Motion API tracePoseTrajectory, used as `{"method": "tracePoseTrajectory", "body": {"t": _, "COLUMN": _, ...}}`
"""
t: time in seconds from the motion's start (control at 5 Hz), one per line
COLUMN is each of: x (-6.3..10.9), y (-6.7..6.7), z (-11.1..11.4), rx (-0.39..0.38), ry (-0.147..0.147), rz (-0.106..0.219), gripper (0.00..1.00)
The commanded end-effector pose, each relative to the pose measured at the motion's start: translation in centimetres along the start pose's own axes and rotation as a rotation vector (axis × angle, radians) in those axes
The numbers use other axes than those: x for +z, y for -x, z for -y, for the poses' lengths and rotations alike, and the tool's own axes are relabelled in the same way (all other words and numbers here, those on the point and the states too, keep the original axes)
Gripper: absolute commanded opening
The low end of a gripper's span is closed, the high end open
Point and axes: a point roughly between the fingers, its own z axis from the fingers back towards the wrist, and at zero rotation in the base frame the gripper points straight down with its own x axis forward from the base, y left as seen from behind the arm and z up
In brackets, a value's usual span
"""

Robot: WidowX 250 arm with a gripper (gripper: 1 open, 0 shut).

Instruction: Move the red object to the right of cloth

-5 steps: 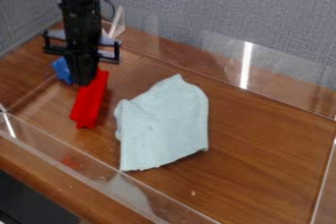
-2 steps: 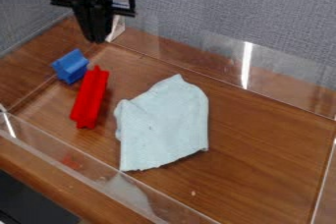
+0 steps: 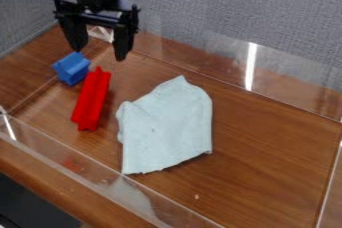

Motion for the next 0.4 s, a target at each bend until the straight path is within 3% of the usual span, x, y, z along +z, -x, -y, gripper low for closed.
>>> {"method": "tracePoseTrajectory", "body": {"t": 0.0, "x": -0.7, "y": 0.2, "z": 0.0, "rx": -0.006, "ry": -0.023, "rz": 0.011, "gripper": 1.00}}
{"method": "tracePoseTrajectory", "body": {"t": 0.2, "x": -2.7, "y": 0.6, "z": -0.2, "rx": 0.003, "ry": -0.042, "rz": -0.014, "gripper": 1.00}}
